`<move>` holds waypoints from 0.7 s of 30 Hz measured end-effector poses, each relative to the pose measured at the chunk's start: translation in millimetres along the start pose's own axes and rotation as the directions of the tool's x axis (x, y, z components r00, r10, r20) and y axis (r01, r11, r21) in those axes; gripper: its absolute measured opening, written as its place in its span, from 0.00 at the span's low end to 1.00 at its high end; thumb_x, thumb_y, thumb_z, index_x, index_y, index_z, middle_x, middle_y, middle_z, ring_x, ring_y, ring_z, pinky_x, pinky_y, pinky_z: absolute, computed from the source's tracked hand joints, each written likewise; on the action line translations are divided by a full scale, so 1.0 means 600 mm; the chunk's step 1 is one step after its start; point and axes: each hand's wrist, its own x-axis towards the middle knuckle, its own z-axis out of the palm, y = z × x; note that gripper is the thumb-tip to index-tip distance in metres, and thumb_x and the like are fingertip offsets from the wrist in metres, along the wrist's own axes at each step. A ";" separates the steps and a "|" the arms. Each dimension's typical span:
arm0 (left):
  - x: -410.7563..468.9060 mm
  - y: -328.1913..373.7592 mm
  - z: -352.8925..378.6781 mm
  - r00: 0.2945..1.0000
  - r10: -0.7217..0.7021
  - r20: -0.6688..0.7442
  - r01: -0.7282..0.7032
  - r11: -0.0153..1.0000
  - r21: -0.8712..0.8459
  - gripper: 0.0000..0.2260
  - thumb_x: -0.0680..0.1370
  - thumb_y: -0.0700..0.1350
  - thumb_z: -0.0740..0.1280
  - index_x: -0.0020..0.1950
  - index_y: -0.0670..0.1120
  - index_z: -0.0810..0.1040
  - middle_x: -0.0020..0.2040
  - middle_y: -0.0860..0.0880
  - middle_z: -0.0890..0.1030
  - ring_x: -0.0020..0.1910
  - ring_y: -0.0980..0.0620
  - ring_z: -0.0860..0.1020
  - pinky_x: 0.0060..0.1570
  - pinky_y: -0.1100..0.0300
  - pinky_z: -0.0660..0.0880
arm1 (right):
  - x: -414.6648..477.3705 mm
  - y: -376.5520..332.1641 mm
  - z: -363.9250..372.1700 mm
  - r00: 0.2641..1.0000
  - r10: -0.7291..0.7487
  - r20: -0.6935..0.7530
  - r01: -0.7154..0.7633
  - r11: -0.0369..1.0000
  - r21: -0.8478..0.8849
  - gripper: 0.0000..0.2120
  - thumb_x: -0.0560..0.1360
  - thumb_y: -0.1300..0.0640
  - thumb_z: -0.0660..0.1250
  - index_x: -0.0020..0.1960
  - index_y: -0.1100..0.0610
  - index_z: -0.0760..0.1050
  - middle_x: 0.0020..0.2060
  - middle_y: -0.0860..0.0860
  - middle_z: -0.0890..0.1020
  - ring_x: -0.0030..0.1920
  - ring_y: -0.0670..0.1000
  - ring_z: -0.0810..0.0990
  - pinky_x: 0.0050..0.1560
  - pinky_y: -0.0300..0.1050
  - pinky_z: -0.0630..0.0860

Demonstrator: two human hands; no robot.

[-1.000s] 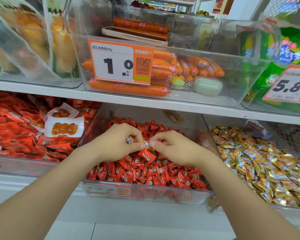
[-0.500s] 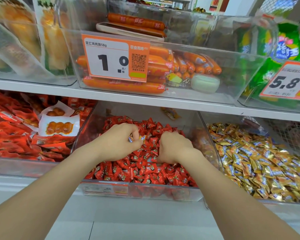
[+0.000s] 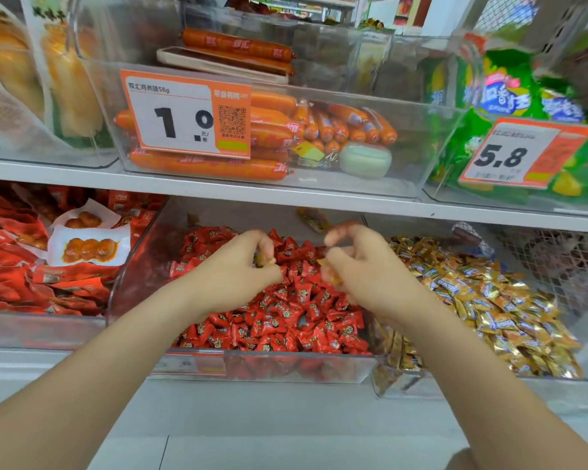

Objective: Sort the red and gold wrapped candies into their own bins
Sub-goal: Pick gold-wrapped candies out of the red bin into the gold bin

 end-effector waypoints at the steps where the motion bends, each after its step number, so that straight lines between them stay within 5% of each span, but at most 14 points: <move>1: -0.002 0.006 0.009 1.000 -0.021 0.012 0.022 0.997 -0.076 0.06 0.80 0.45 0.69 0.53 0.53 0.73 0.48 0.43 0.85 0.34 0.52 0.72 0.36 0.51 0.71 | -0.011 -0.002 -0.009 1.000 0.000 -0.021 0.001 0.998 0.064 0.07 0.83 0.63 0.59 0.51 0.56 0.74 0.28 0.50 0.73 0.22 0.45 0.67 0.23 0.37 0.63; 4: -0.019 0.038 0.041 0.996 -0.049 0.073 0.065 0.970 -0.236 0.10 0.82 0.42 0.66 0.60 0.55 0.75 0.42 0.48 0.85 0.34 0.49 0.70 0.39 0.49 0.67 | -0.049 0.006 -0.051 0.993 -0.006 -0.115 0.027 0.983 0.181 0.10 0.84 0.64 0.59 0.49 0.59 0.78 0.25 0.48 0.70 0.22 0.45 0.64 0.23 0.37 0.61; 8: -0.061 0.123 0.101 0.985 0.089 0.148 -0.061 0.981 -0.184 0.06 0.85 0.44 0.64 0.54 0.55 0.78 0.34 0.50 0.72 0.33 0.50 0.67 0.36 0.56 0.65 | -0.063 0.081 -0.136 0.928 -0.158 -0.338 0.033 0.938 -0.346 0.07 0.86 0.53 0.61 0.57 0.49 0.78 0.37 0.45 0.80 0.36 0.47 0.78 0.39 0.47 0.73; 12: -0.058 0.221 0.182 0.937 0.335 0.100 -0.333 0.942 -0.039 0.07 0.84 0.40 0.62 0.52 0.50 0.78 0.27 0.58 0.71 0.25 0.59 0.67 0.26 0.68 0.62 | -0.051 0.153 -0.210 0.910 -0.218 -0.354 0.016 0.869 -0.494 0.12 0.84 0.60 0.60 0.63 0.49 0.76 0.49 0.52 0.79 0.46 0.52 0.78 0.46 0.46 0.69; 14: -0.026 0.256 0.223 0.897 0.434 0.082 -0.441 0.893 0.091 0.08 0.83 0.38 0.62 0.52 0.50 0.77 0.32 0.57 0.72 0.31 0.62 0.70 0.32 0.68 0.63 | -0.057 0.167 -0.234 0.913 -0.276 -0.301 0.063 0.825 -0.562 0.14 0.82 0.61 0.62 0.62 0.49 0.80 0.54 0.50 0.81 0.55 0.51 0.79 0.53 0.46 0.72; 16: 0.021 0.270 0.262 0.879 0.459 0.127 -0.477 0.855 0.207 0.07 0.83 0.39 0.62 0.56 0.50 0.76 0.44 0.55 0.76 0.43 0.62 0.74 0.43 0.62 0.67 | -0.079 0.166 -0.251 0.918 -0.278 -0.281 0.095 0.845 -0.527 0.16 0.82 0.63 0.62 0.61 0.48 0.83 0.50 0.43 0.83 0.50 0.41 0.79 0.50 0.41 0.73; 19: 0.076 0.261 0.297 0.902 0.322 0.289 -0.426 0.774 0.468 0.16 0.83 0.47 0.67 0.70 0.49 0.71 0.64 0.46 0.75 0.65 0.44 0.74 0.63 0.48 0.71 | -0.105 0.164 -0.267 0.902 -0.241 -0.358 0.064 0.895 -0.441 0.19 0.82 0.66 0.60 0.64 0.50 0.83 0.44 0.37 0.82 0.37 0.32 0.77 0.40 0.27 0.67; 21: 0.086 0.253 0.298 0.911 0.270 0.311 -0.411 0.630 0.659 0.25 0.81 0.55 0.69 0.74 0.49 0.68 0.68 0.46 0.74 0.69 0.41 0.72 0.68 0.41 0.69 | -0.111 0.160 -0.269 0.868 -0.225 -0.443 0.015 0.903 -0.429 0.20 0.80 0.65 0.62 0.66 0.50 0.82 0.55 0.43 0.85 0.40 0.34 0.76 0.47 0.30 0.70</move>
